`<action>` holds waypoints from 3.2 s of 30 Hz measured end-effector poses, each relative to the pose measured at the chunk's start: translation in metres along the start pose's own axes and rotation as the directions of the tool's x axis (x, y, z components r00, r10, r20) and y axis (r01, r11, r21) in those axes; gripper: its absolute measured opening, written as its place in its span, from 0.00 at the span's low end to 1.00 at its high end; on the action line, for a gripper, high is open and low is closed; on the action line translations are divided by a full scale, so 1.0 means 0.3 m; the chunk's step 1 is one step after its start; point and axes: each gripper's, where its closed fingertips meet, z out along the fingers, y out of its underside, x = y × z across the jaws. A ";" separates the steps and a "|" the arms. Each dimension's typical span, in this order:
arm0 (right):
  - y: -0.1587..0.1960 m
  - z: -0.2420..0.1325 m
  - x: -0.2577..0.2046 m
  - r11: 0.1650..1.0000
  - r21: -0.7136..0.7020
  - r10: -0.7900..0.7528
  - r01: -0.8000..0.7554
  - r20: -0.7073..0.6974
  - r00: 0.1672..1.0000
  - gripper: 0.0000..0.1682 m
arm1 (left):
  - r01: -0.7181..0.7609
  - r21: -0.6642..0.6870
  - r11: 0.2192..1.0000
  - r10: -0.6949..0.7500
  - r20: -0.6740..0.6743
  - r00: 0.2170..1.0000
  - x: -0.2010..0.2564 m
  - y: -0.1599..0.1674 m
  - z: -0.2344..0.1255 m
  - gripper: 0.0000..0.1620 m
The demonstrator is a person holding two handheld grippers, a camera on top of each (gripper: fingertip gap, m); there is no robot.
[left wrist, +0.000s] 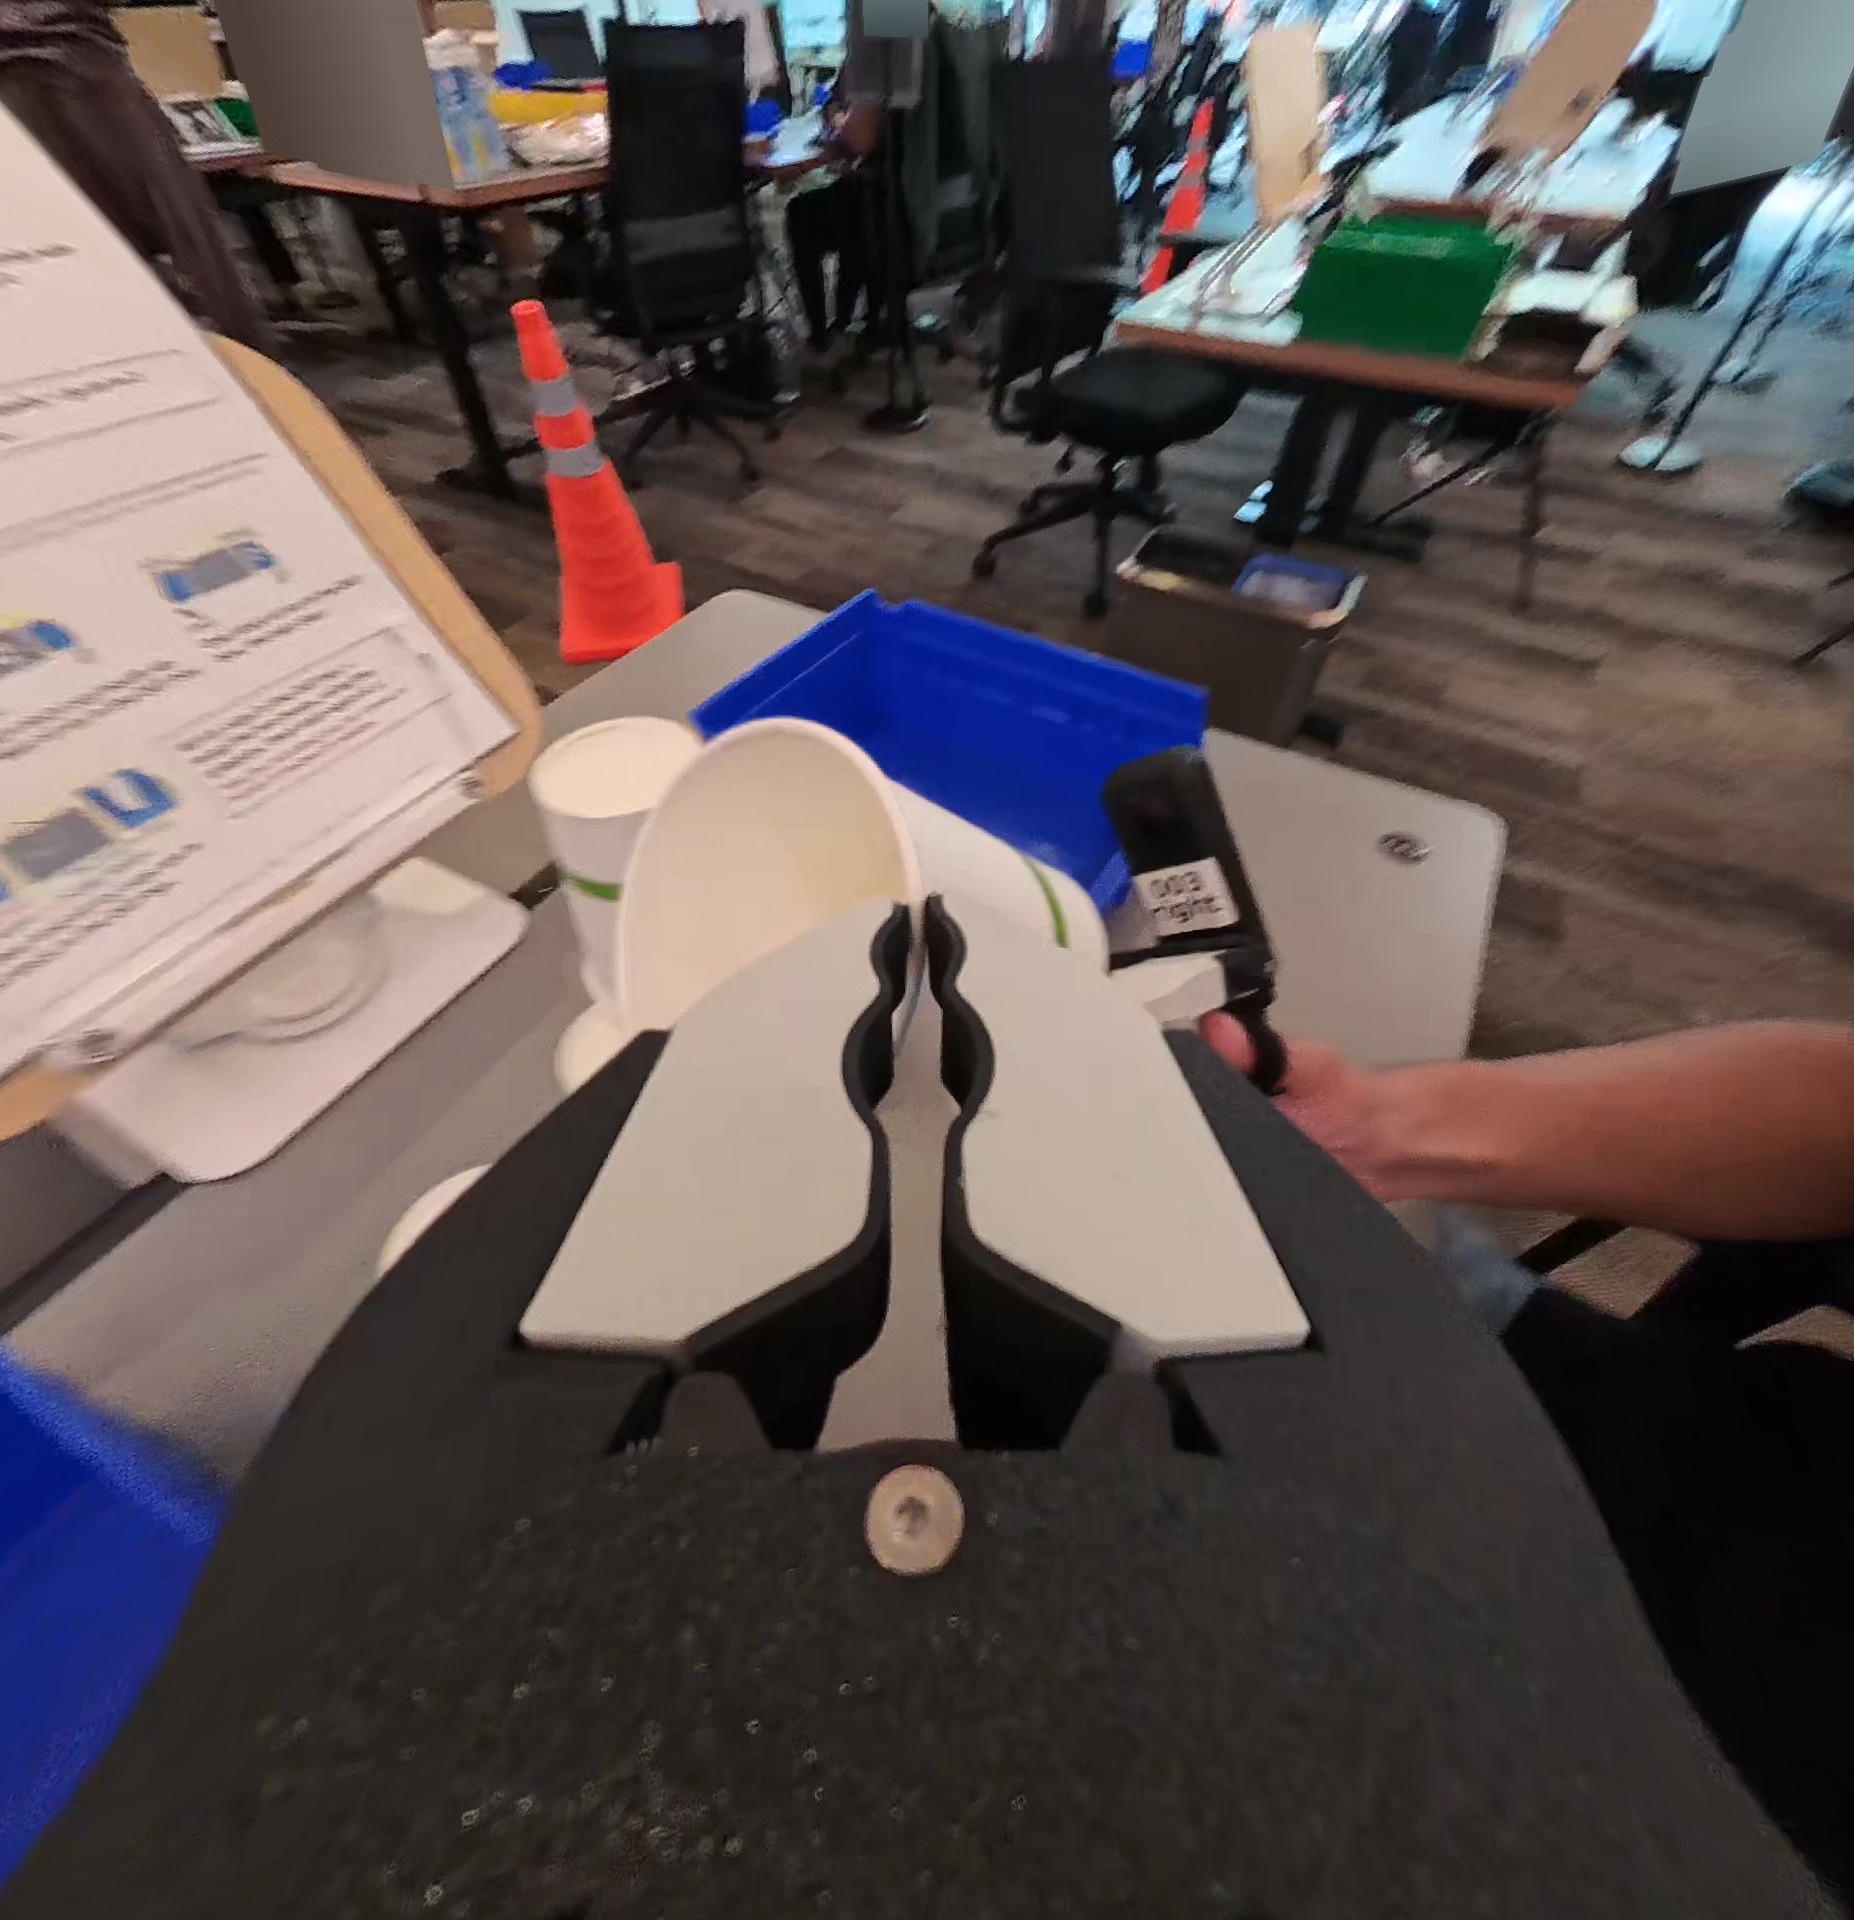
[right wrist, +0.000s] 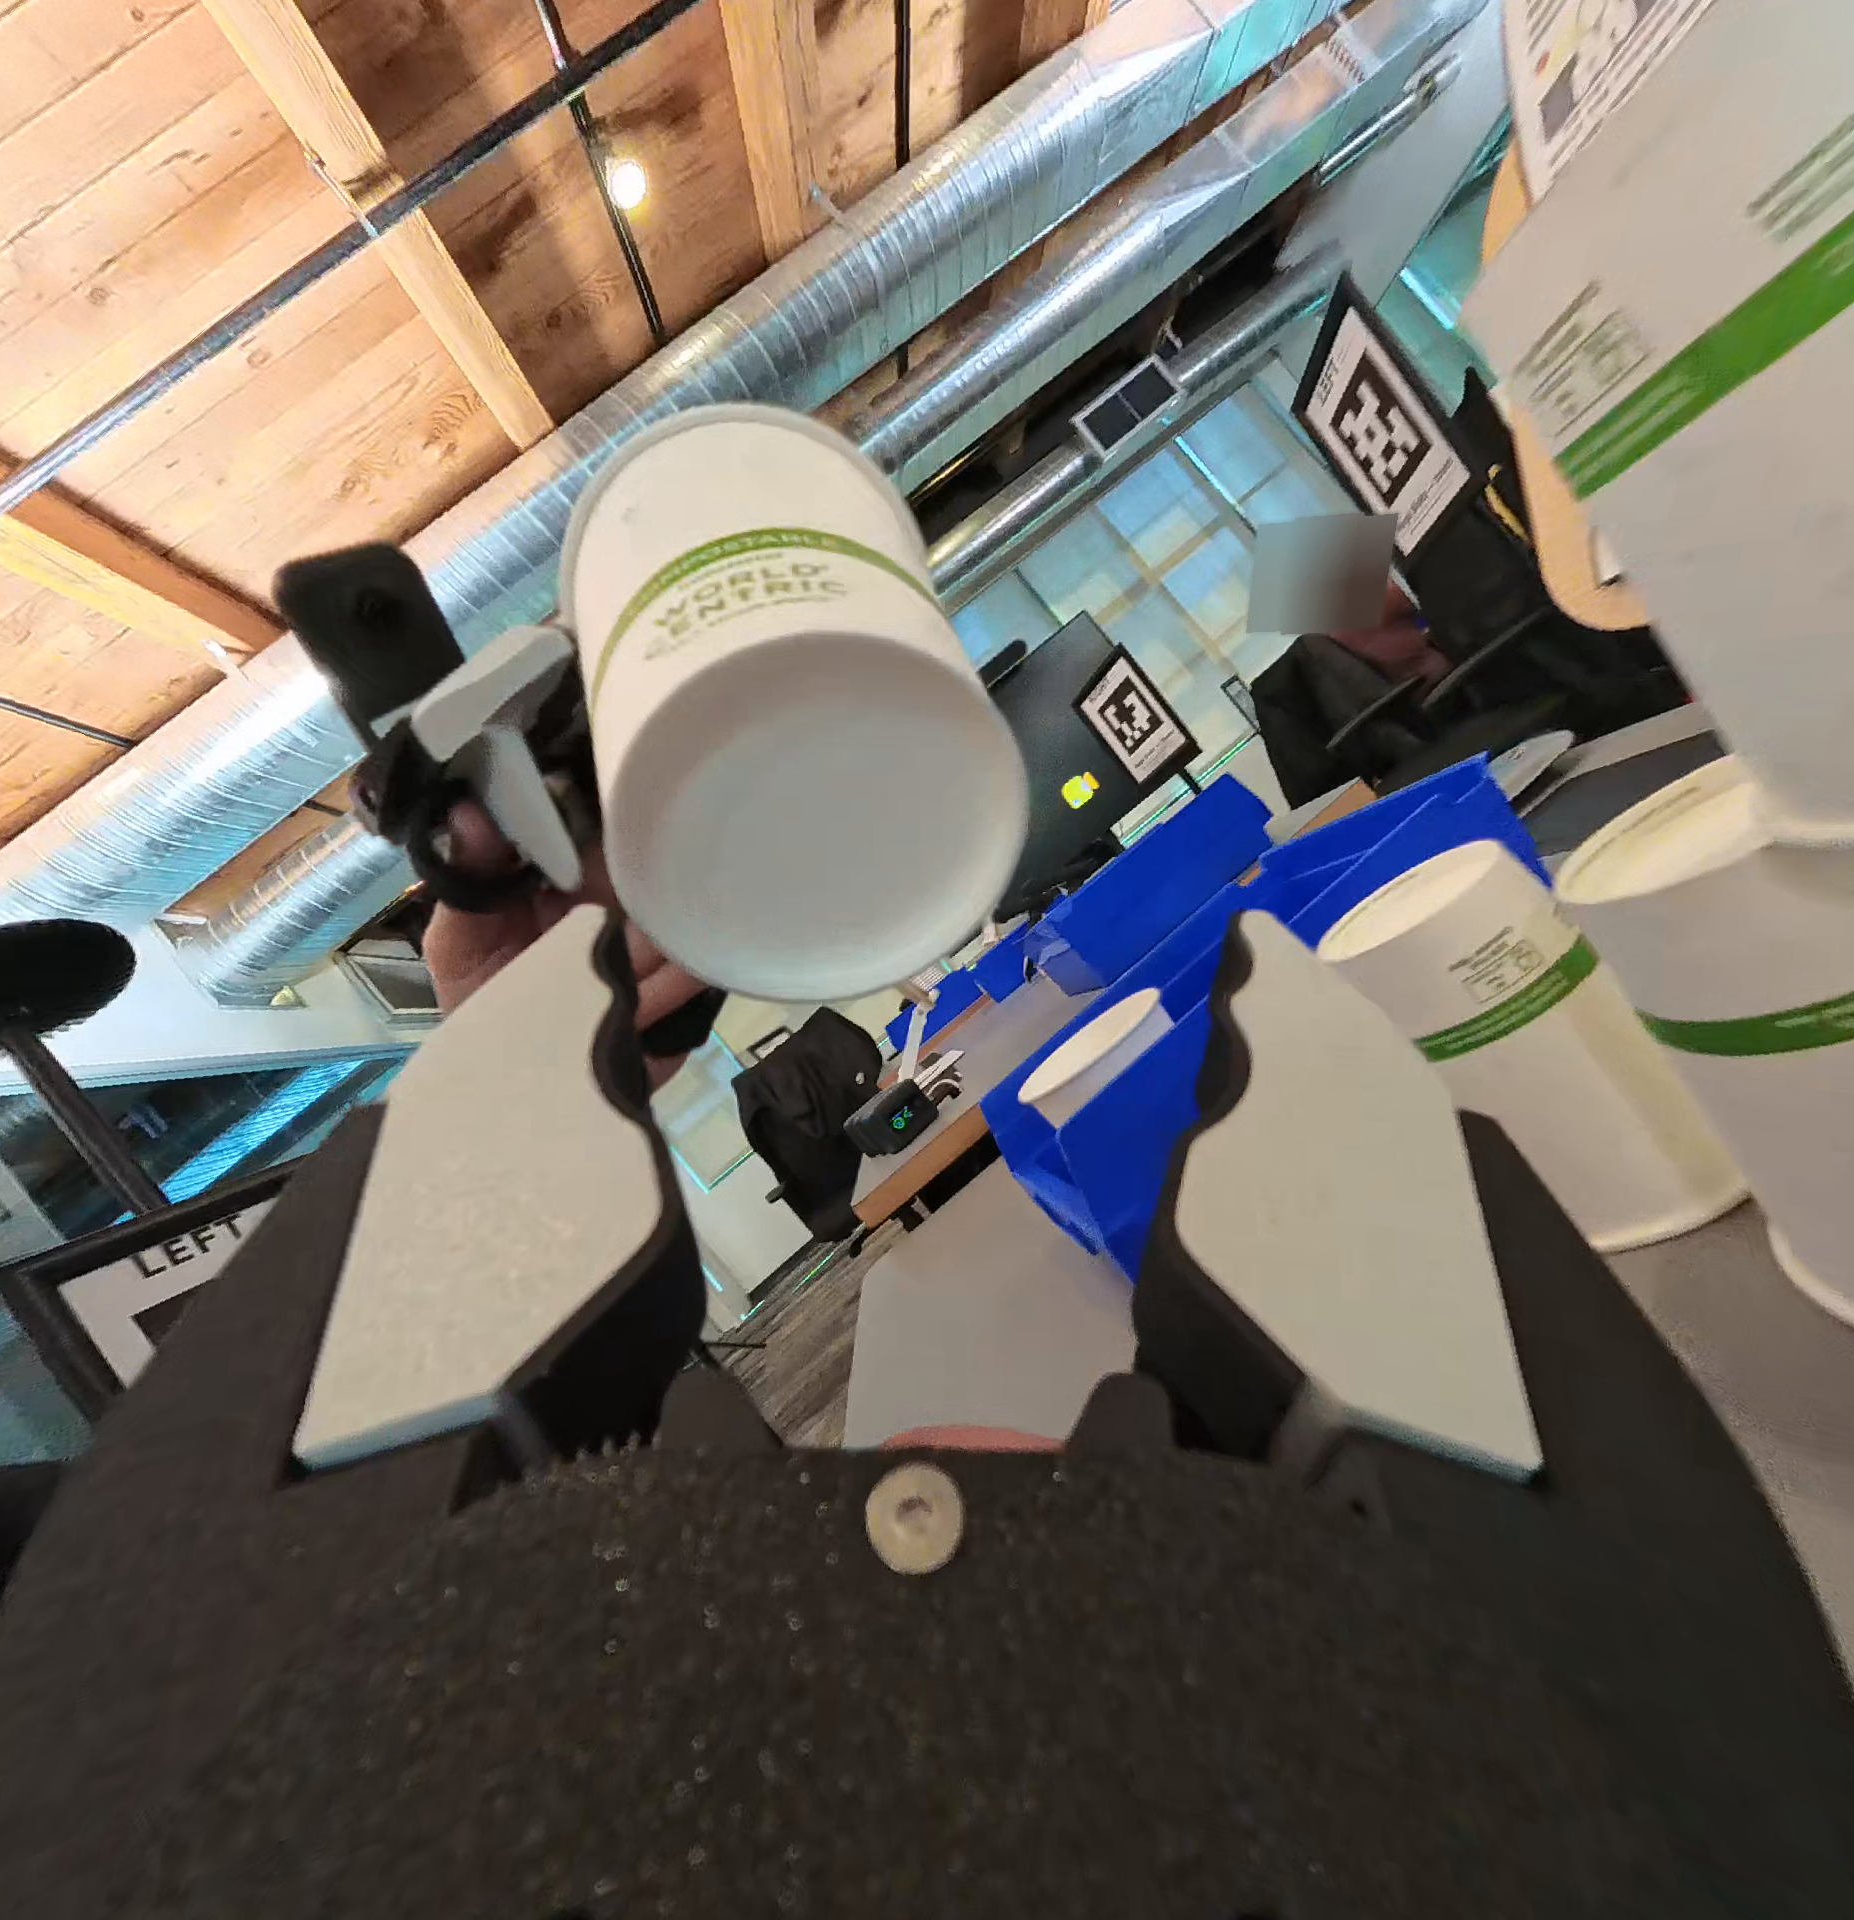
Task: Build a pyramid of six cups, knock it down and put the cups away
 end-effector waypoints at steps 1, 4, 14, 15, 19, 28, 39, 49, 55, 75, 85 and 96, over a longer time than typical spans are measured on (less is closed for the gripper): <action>-0.010 -0.009 0.004 1.000 0.002 -0.002 0.002 -0.001 1.000 0.60 | 0.030 0.026 0.999 -0.030 -0.019 0.999 0.015 0.004 0.014 0.01; -0.040 -0.043 -0.013 1.000 0.011 -0.012 0.012 0.034 0.999 0.44 | 0.089 0.050 0.995 -0.084 -0.091 0.992 0.046 0.055 0.051 0.01; 0.009 -0.064 0.077 0.929 -0.343 -0.199 0.143 -0.134 0.971 0.43 | -0.060 -0.089 0.994 0.067 0.083 0.994 -0.029 0.260 0.003 0.32; 0.006 -0.064 0.089 0.912 -0.377 -0.233 0.161 -0.154 0.960 0.43 | -0.126 -0.122 0.985 0.141 0.124 0.982 -0.035 0.264 -0.011 0.38; 0.003 -0.059 0.120 0.835 -0.512 -0.347 0.202 -0.205 0.915 0.43 | -0.405 -0.346 0.846 0.489 0.205 0.848 -0.039 0.278 -0.034 0.52; 0.053 -0.009 0.081 0.774 -0.585 -0.430 0.244 -0.201 0.880 0.43 | -0.595 -0.712 0.373 0.819 -0.049 0.571 -0.096 0.356 0.108 0.59; 0.062 -0.029 0.075 0.769 -0.566 -0.483 0.297 -0.210 0.850 0.41 | -0.551 -0.784 0.284 0.812 -0.108 0.573 -0.135 0.450 0.196 0.54; 0.158 -0.228 0.130 0.729 -0.560 -0.593 0.395 -0.227 0.773 0.40 | -0.128 -0.177 0.976 0.203 0.512 0.835 -0.440 0.243 0.188 0.54; 0.248 -0.227 0.136 0.711 -0.601 -0.568 0.366 -0.183 0.802 0.40 | 0.081 -0.008 0.997 -0.062 0.569 0.820 -0.558 0.267 0.304 0.54; 0.266 -0.256 0.152 0.730 -0.616 -0.499 0.295 -0.185 0.847 0.38 | 0.080 -0.128 0.989 0.007 0.567 0.824 -0.575 0.398 0.362 0.58; 0.243 -0.262 0.152 0.726 -0.611 -0.513 0.316 -0.174 0.841 0.38 | -0.082 -0.424 0.902 0.187 0.211 0.959 -0.332 0.450 -0.091 0.45; 0.286 -0.247 0.179 0.705 -0.644 -0.508 0.297 -0.166 0.845 0.38 | -0.185 -0.847 0.498 0.315 -0.022 0.949 -0.442 0.827 -0.332 0.35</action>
